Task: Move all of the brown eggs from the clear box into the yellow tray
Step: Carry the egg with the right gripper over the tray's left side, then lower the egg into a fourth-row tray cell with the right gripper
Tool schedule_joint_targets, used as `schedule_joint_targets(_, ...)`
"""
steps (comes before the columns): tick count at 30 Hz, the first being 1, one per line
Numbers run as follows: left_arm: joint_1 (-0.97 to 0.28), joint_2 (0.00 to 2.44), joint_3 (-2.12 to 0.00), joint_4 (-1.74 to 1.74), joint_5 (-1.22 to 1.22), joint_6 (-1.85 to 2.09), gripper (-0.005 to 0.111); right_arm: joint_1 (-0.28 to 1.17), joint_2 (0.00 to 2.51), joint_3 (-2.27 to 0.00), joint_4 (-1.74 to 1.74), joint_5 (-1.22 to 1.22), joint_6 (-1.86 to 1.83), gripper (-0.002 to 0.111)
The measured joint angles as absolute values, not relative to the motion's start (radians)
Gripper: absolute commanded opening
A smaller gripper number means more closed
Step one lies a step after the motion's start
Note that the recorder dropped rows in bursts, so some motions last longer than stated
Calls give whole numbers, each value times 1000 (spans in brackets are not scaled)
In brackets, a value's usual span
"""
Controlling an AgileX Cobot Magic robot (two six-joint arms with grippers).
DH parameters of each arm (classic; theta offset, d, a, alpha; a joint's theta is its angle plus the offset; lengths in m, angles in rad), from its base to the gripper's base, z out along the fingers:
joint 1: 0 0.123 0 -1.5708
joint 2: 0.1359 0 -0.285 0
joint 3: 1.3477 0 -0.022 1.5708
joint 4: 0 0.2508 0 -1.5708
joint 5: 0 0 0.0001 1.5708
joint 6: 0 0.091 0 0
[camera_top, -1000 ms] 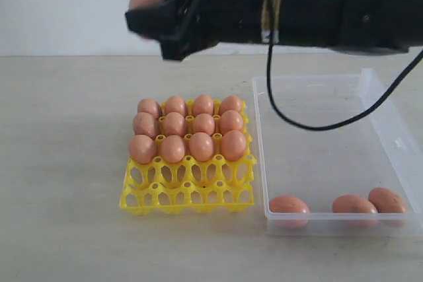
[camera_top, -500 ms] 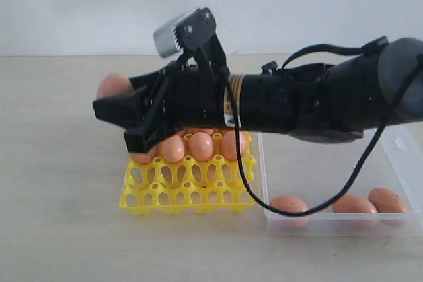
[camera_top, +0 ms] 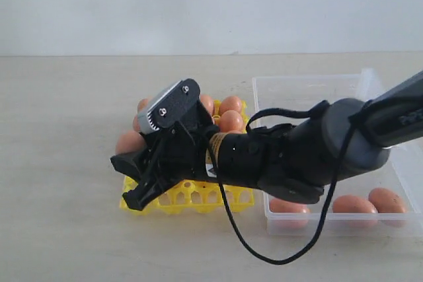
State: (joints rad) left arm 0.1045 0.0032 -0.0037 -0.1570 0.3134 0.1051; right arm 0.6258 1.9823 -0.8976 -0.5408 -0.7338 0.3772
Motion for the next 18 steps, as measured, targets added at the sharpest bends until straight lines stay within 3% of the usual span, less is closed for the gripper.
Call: schedule_joint_targets(18,104,3,-4,-157,313,105,4,628,2103,-897,-378,-818,315,0)
